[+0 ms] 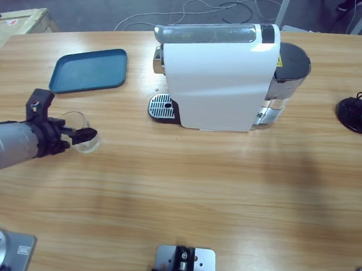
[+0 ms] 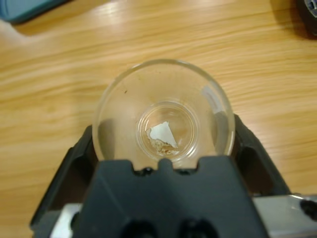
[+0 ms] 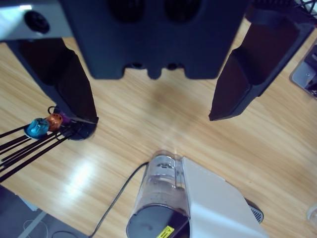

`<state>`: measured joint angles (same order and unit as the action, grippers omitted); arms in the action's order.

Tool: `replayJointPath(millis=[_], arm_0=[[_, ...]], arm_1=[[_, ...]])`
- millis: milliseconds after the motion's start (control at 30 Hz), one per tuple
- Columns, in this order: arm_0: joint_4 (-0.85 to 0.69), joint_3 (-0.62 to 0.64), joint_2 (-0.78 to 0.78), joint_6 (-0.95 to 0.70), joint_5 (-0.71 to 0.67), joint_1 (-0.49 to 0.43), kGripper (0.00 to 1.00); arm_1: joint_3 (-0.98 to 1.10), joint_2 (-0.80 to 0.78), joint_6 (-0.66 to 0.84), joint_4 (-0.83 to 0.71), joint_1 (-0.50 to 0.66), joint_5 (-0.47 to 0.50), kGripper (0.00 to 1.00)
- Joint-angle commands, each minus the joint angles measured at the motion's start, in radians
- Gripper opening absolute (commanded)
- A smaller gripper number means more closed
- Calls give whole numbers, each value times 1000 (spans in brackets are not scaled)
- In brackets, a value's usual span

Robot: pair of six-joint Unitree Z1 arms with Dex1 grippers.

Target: Pour coffee

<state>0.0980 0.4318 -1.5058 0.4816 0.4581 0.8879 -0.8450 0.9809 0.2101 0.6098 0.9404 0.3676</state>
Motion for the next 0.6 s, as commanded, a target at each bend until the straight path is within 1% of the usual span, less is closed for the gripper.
replayJointPath(millis=[33,100,133,233,267,300,367,433,500,600], arm_0=[[95,-41,71,-331,-128,42,0],[95,-6,142,-520,-246,29,0],[95,9,163,-594,-331,-17,0],[96,50,158,-830,-660,-255,0],[92,73,139,-907,-742,-314,0],[90,95,114,-970,-810,-355,0],[89,133,35,-1082,-912,-411,0],[89,167,-61,-1165,-970,-437,0],[89,210,-141,-1221,-981,-446,0],[89,284,-232,-1253,-1006,-448,0]], arm_1=[[18,-64,11,18,-6,29,1000],[7,-94,7,19,-6,33,1000],[6,-106,5,19,-6,33,1000],[3,-125,3,22,-6,31,1000],[-1,-124,3,23,-6,31,1000],[-6,-121,3,24,-6,32,1000],[-16,-110,3,24,-6,33,1000],[-21,-102,3,30,-6,32,1000],[-28,-102,3,41,-6,32,1000],[-45,-101,3,64,-6,34,1000]])
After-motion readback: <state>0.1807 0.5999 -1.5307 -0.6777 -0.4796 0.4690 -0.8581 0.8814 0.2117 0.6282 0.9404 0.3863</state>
